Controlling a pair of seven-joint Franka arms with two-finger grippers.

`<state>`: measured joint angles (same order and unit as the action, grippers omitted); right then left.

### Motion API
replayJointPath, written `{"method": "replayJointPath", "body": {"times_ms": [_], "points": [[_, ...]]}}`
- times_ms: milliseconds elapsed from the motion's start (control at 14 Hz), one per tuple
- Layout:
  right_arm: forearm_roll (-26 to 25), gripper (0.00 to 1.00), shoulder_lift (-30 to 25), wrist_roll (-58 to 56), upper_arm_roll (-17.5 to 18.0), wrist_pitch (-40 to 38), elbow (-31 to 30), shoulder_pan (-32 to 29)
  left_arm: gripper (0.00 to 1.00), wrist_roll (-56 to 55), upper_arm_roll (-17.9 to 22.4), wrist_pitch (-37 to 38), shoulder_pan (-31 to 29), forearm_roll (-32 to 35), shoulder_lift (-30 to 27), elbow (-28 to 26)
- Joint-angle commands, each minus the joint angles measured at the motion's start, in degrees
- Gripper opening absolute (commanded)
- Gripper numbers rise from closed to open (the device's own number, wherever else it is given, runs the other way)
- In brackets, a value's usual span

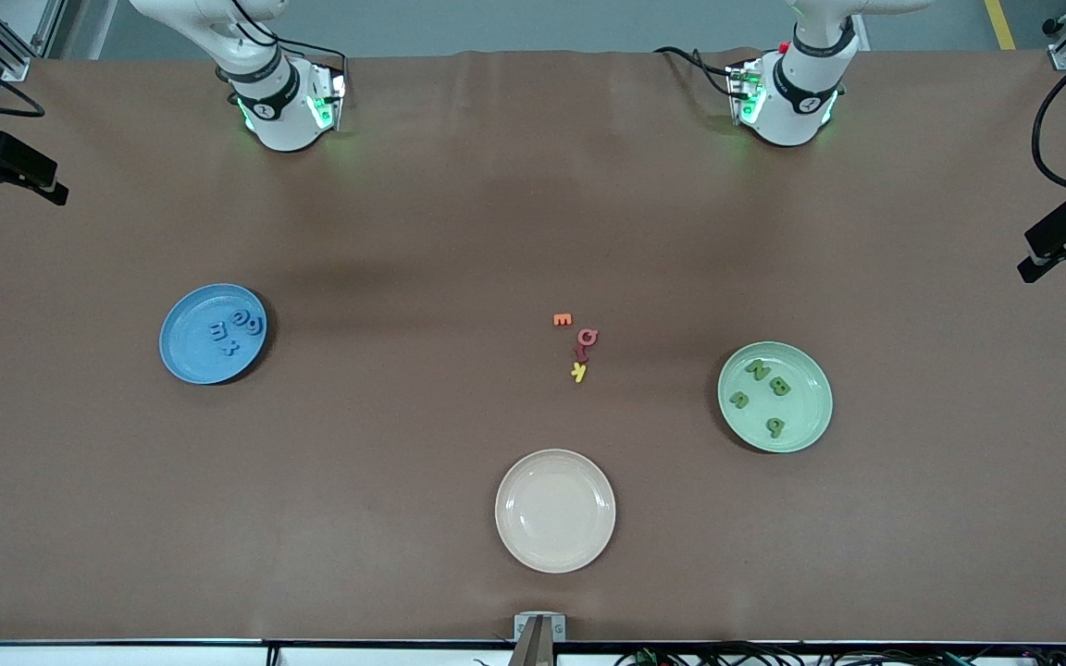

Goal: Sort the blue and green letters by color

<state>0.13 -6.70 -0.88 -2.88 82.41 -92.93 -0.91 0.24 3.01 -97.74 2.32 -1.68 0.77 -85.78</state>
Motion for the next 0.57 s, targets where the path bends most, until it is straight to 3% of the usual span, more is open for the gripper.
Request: {"method": "replayJointPath", "body": {"times_ms": [0,500], "points": [[0.58,1.00,-1.21,-0.62,0.59,0.03,-1.20,-0.84,1.00,0.55,-0.20,0.98,-0.12,-0.17,0.10,0.70],[0.66,1.00,-1.21,-0.53,0.59,-0.50,-1.29,-0.84,1.00,0.02,-0.11,0.98,-0.12,-0.17,0.10,0.70]]}}
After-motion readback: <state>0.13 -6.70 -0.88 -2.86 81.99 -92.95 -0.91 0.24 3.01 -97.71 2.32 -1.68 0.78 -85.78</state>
